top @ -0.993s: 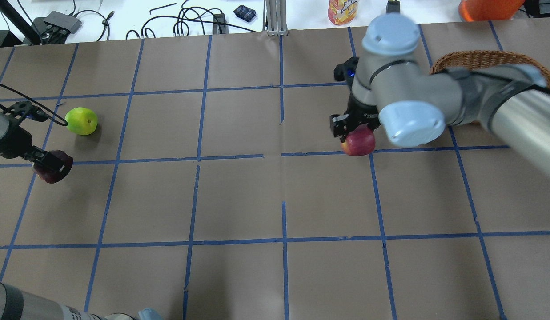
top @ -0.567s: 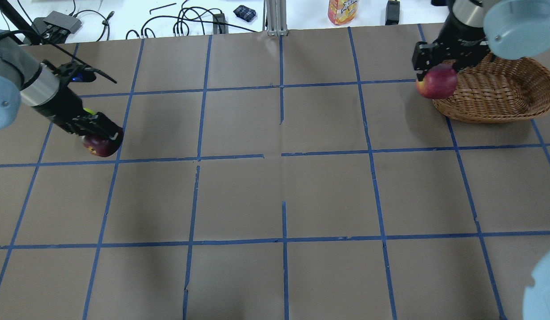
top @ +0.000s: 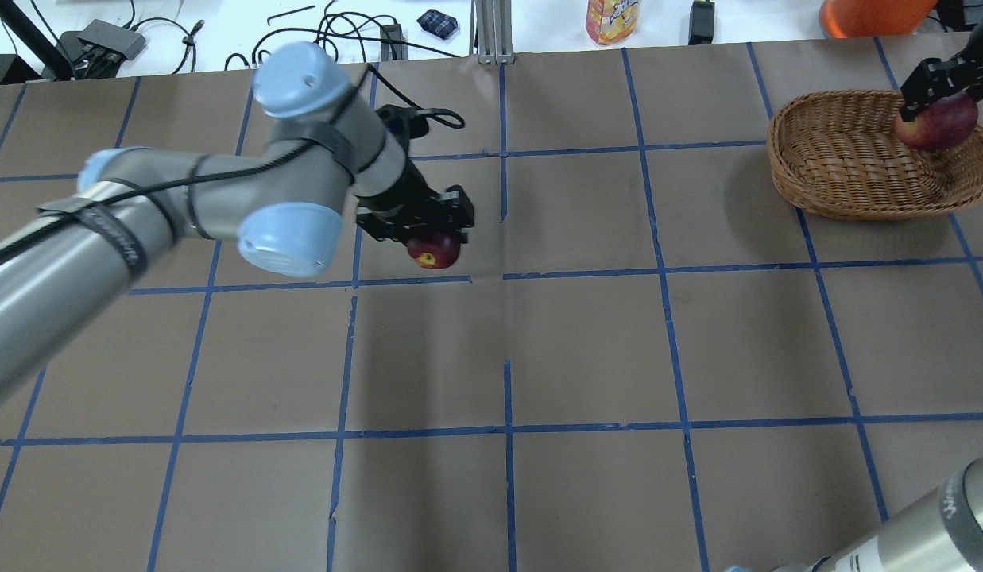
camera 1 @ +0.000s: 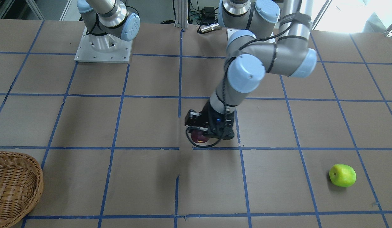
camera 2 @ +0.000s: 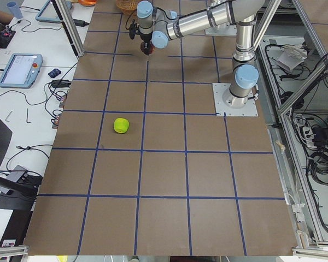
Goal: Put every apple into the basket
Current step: 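Carry red apple to basket with right gripper while left carries purple apple mid-table, then release purple apple mid-table with left gripper while right releases red apple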
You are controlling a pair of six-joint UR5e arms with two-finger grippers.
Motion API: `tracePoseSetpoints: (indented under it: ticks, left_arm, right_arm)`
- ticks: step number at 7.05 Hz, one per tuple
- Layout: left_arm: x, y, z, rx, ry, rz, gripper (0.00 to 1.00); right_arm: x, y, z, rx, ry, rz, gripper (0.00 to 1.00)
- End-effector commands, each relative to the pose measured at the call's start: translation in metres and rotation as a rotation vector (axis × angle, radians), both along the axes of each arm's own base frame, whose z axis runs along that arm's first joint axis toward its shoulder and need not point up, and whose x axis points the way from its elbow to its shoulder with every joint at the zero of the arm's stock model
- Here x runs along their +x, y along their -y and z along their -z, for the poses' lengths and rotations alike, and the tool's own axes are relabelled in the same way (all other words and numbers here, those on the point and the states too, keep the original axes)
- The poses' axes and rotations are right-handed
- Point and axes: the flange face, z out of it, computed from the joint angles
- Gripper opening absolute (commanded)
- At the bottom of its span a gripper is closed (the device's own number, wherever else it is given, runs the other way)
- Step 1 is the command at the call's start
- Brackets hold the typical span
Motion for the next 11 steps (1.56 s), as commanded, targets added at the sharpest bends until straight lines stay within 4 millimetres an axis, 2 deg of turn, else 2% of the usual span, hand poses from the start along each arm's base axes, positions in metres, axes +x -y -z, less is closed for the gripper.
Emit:
tracePoseSetpoints:
  ticks: [1, 2, 3, 4, 5, 6, 7, 8, 9, 10, 11]
  left_arm:
    - [-0.086, -0.025, 0.061, -0.014, -0.009, -0.061, 0.00]
    - [-0.104, -0.036, 0.076, -0.028, 0.058, -0.055, 0.49]
    - [-0.104, -0.035, 0.083, -0.044, 0.087, -0.062, 0.89]
    - [-0.105, -0.032, 0.080, -0.070, 0.077, -0.057, 0.94]
    - [-0.104, -0.028, 0.050, -0.127, 0.057, -0.021, 1.00]
    - [-0.081, -0.001, 0.006, -0.181, 0.041, 0.001, 1.00]
    - [-0.044, 0.032, -0.035, -0.139, 0.077, 0.043, 1.00]
    - [-0.009, 0.059, -0.076, -0.087, 0.110, 0.095, 1.00]
    - [0.041, 0.094, -0.100, -0.054, 0.121, 0.027, 1.00]
    - [0.101, 0.112, -0.114, -0.011, 0.130, 0.037, 1.00]
    - [0.176, 0.124, -0.113, -0.002, 0.138, 0.132, 1.00]
  right_arm:
    - [-0.052, 0.025, 0.048, -0.183, 0.006, -0.211, 0.36]
    - [-0.058, 0.031, 0.070, -0.206, -0.026, -0.281, 0.46]
    - [-0.065, 0.027, 0.080, -0.189, -0.007, -0.268, 0.78]
    - [-0.066, 0.024, 0.084, -0.171, 0.014, -0.269, 0.79]
    - [-0.063, 0.018, 0.087, -0.088, 0.090, -0.256, 0.80]
    - [-0.062, 0.014, 0.077, -0.056, 0.102, -0.251, 0.80]
    - [-0.053, 0.007, 0.055, -0.029, 0.119, -0.251, 0.81]
    - [-0.031, -0.007, 0.023, 0.020, 0.136, -0.243, 0.81]
    - [0.016, -0.012, -0.004, 0.070, 0.137, -0.245, 0.81]
    - [0.062, -0.019, -0.025, 0.144, 0.122, -0.183, 1.00]
    - [0.107, -0.020, -0.036, 0.173, 0.134, -0.125, 1.00]
